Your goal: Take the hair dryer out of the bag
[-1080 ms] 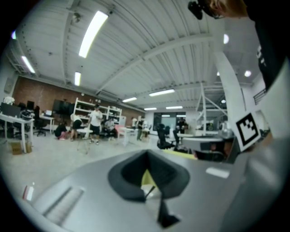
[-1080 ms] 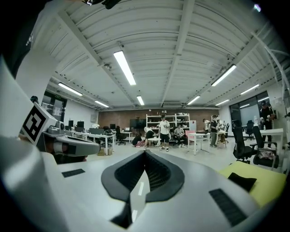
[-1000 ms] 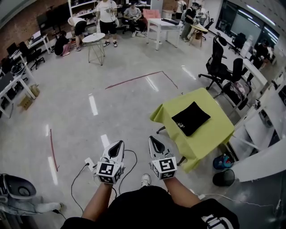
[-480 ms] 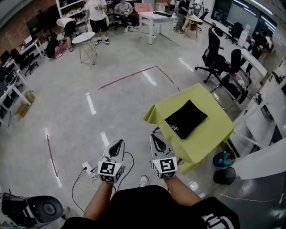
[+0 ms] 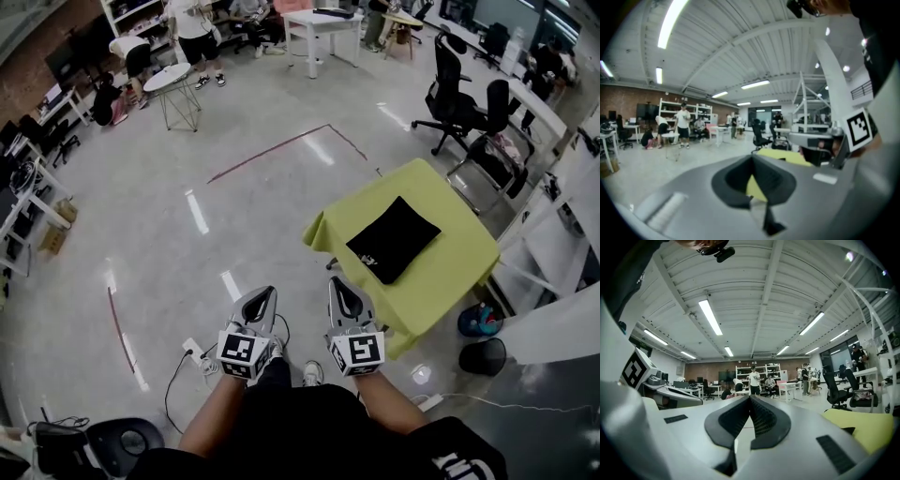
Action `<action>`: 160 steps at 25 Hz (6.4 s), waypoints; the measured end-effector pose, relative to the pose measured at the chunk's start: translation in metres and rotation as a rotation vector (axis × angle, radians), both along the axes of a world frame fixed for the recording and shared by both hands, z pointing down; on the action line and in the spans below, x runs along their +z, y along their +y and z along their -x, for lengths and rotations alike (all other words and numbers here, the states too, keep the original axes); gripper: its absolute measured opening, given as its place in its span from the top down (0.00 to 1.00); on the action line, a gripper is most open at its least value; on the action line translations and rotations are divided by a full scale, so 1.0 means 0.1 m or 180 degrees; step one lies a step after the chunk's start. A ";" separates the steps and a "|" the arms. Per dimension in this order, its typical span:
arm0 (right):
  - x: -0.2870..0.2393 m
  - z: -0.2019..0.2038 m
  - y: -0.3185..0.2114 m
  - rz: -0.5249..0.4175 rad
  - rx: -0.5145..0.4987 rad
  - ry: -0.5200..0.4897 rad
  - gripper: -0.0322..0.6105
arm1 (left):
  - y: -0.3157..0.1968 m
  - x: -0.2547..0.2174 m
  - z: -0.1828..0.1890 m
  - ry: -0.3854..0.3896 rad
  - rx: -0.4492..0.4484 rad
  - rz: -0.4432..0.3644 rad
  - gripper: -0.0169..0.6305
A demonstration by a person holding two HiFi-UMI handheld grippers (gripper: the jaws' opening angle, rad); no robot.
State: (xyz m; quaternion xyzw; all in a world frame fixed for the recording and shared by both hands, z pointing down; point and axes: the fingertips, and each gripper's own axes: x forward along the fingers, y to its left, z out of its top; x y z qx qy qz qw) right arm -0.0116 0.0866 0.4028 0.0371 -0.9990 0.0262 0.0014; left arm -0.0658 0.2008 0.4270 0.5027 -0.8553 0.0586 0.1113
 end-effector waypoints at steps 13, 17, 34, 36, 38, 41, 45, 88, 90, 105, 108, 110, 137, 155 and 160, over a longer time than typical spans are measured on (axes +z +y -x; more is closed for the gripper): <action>-0.03 0.45 -0.34 -0.0094 0.0378 -0.0024 0.94 | -0.40 0.05 0.59 0.0047 0.0334 -0.0093 0.96; -0.12 0.73 -0.50 -0.0176 0.0573 -0.0053 0.94 | -0.55 -0.02 0.98 0.0027 0.0429 -0.0176 0.96; -0.15 1.38 -0.90 -0.0409 0.1267 0.0219 0.94 | -1.23 -0.01 2.19 -0.0231 0.1211 -0.0179 0.96; -0.07 1.30 -0.96 -0.0422 0.1368 0.0319 0.94 | -1.33 0.00 2.25 -0.0159 0.1179 -0.0232 0.96; 0.01 1.24 -1.04 -0.0391 0.1471 0.0374 0.94 | -1.46 0.01 2.26 -0.0069 0.1228 -0.0294 0.96; 0.10 1.17 -1.15 -0.0335 0.1563 0.0438 0.94 | -1.69 0.06 2.14 -0.0019 0.1440 -0.0290 0.96; 0.14 1.11 -1.37 -0.0232 0.1675 0.0437 0.94 | -2.02 0.07 2.00 -0.0014 0.1652 -0.0250 0.96; 1.34 0.22 -2.99 0.0739 0.2764 0.0930 0.94 | -3.83 1.38 0.69 -0.0396 0.3551 0.0805 0.96; 1.47 0.17 -2.93 0.0812 0.2793 0.0970 0.94 | -3.77 1.57 0.62 -0.0480 0.3607 0.0929 0.96; 2.14 -0.03 -2.62 0.1135 0.2782 0.1357 0.94 | -3.28 2.71 0.45 -0.1539 0.4223 0.1870 0.65; 2.26 -0.10 -2.60 0.1148 0.2785 0.1454 0.94 | -3.26 2.84 0.43 -0.1692 0.4258 0.1953 0.65; 2.33 -0.12 -2.59 0.1177 0.2800 0.1485 0.94 | -3.26 2.94 0.43 -0.1747 0.4268 0.2001 0.65; 2.77 0.38 -2.01 0.1447 0.2199 0.1775 0.94 | -3.64 2.70 0.34 -0.0802 0.4011 0.1964 0.95; 3.07 0.62 -2.50 0.1429 0.2478 0.1946 0.94 | -3.95 2.46 0.35 -0.0050 0.4081 0.1736 0.95; 3.05 0.62 -2.61 0.1222 0.2715 0.2049 0.94 | -3.94 2.46 0.36 -0.0025 0.4125 0.1632 0.95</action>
